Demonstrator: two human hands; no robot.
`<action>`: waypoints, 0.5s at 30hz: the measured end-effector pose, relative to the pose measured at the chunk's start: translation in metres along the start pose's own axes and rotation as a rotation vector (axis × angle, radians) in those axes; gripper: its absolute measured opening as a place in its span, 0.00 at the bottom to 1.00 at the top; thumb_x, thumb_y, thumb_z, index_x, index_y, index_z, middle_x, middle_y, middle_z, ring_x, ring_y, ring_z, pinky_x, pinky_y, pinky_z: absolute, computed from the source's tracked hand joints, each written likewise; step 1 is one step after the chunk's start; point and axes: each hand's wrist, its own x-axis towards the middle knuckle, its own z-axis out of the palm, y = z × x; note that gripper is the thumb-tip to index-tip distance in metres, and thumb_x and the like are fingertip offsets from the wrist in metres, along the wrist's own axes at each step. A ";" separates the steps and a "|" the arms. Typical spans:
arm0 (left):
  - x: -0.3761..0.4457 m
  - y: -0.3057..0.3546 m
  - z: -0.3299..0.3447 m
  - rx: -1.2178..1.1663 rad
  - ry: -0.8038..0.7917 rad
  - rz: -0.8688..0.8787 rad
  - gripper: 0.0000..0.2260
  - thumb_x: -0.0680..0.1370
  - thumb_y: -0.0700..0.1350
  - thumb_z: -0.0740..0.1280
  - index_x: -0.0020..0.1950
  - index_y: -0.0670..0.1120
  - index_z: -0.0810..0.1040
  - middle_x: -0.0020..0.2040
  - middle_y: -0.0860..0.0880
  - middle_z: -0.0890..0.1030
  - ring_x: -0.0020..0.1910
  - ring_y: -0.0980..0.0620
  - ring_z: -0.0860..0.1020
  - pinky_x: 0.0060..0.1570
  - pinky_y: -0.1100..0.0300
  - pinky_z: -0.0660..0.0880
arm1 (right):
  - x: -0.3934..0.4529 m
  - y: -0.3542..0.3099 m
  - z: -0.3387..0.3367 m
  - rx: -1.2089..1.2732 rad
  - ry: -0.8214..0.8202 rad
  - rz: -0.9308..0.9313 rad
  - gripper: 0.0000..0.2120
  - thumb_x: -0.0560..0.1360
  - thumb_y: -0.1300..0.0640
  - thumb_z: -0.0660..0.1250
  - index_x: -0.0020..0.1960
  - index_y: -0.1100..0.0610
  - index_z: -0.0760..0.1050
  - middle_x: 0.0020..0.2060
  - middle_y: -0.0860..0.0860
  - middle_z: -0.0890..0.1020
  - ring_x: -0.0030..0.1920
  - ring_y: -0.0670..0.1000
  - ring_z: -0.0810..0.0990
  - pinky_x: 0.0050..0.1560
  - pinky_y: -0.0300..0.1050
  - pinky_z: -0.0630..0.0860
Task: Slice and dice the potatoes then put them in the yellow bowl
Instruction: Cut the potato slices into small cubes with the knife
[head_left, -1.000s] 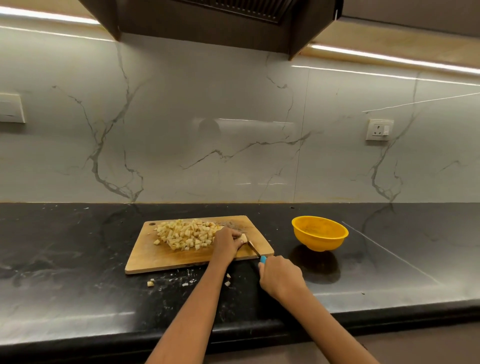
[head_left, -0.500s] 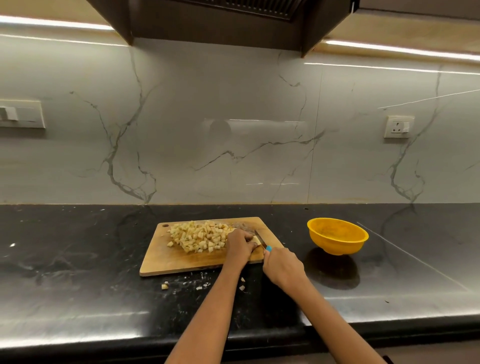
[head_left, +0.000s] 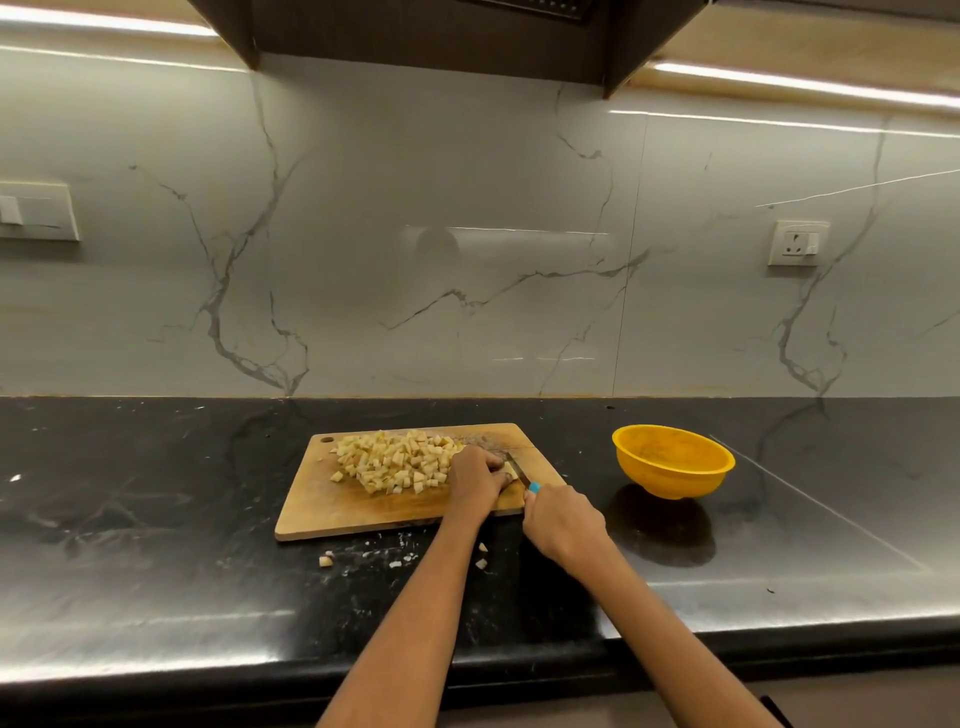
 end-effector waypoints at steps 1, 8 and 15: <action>0.001 0.000 0.000 0.002 -0.004 0.005 0.13 0.74 0.41 0.70 0.58 0.40 0.80 0.57 0.45 0.81 0.57 0.51 0.78 0.56 0.64 0.70 | 0.003 -0.001 -0.001 0.000 -0.032 0.005 0.18 0.82 0.50 0.52 0.58 0.61 0.75 0.53 0.56 0.80 0.53 0.55 0.80 0.52 0.47 0.76; 0.001 0.000 -0.001 0.027 0.001 0.030 0.10 0.73 0.40 0.71 0.53 0.40 0.82 0.52 0.45 0.83 0.53 0.50 0.79 0.54 0.60 0.72 | 0.016 -0.014 -0.027 0.026 -0.285 0.060 0.15 0.82 0.56 0.52 0.57 0.66 0.69 0.36 0.58 0.77 0.33 0.53 0.78 0.35 0.45 0.77; -0.001 0.001 0.000 0.015 0.025 0.004 0.14 0.74 0.41 0.70 0.59 0.40 0.79 0.58 0.44 0.81 0.59 0.50 0.77 0.58 0.61 0.70 | -0.032 0.009 -0.009 -0.179 -0.046 -0.038 0.18 0.83 0.50 0.52 0.62 0.60 0.73 0.58 0.56 0.79 0.57 0.55 0.78 0.54 0.46 0.73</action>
